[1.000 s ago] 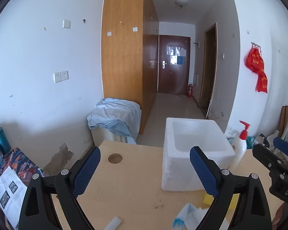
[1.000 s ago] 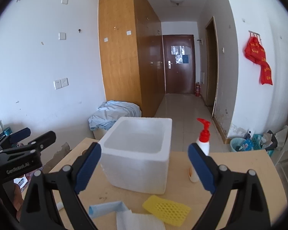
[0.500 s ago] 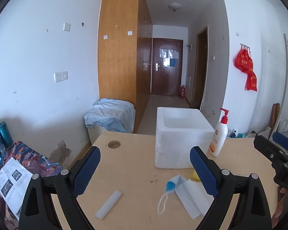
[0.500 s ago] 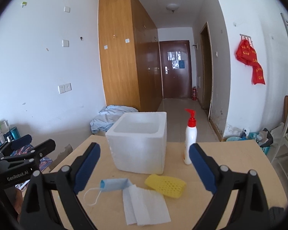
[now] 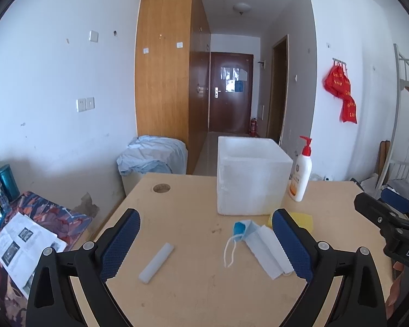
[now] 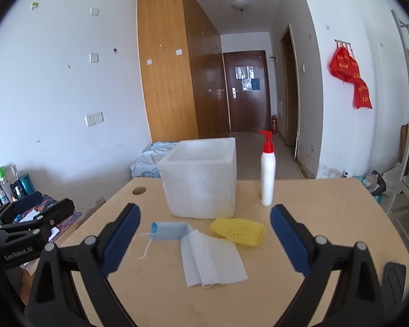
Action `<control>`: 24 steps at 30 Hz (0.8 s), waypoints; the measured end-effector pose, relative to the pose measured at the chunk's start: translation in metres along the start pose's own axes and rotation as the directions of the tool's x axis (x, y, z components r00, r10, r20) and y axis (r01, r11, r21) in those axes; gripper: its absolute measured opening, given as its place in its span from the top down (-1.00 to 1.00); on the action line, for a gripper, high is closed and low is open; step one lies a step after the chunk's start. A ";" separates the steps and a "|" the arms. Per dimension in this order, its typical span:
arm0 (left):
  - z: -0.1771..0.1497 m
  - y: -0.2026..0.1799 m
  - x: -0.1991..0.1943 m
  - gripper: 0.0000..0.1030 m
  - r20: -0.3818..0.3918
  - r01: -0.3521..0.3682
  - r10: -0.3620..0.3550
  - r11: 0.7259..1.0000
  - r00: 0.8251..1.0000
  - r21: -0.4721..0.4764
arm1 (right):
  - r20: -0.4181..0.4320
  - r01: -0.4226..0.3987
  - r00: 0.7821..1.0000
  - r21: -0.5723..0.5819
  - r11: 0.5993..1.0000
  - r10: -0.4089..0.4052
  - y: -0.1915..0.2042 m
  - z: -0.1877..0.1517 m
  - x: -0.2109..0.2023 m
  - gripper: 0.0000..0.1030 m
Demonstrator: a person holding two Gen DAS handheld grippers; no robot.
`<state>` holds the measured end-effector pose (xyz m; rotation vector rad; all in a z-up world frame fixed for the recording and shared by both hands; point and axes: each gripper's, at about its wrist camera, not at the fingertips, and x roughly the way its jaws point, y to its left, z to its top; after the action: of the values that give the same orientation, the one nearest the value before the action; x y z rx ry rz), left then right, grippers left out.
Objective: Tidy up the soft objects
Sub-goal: 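Move the left gripper to the blue mask while the right approaches the white tissue sheet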
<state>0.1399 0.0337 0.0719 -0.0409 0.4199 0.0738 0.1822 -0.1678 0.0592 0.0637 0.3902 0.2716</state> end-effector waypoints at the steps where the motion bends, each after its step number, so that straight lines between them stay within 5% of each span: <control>1: -0.003 0.001 0.000 -0.90 -0.004 0.001 -0.001 1.000 1.000 0.000 | -0.005 0.002 1.000 0.004 1.000 -0.002 0.000 -0.003 -0.001 -0.90; 24: -0.053 0.008 0.029 -0.93 -0.092 0.039 -0.038 0.999 0.995 0.009 | -0.124 -0.008 0.992 -0.019 1.000 0.006 0.005 -0.048 0.017 -0.91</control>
<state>0.1441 0.0406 0.0111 -0.0417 0.5116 0.0316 0.1779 -0.1583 0.0095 0.0295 0.5110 0.2868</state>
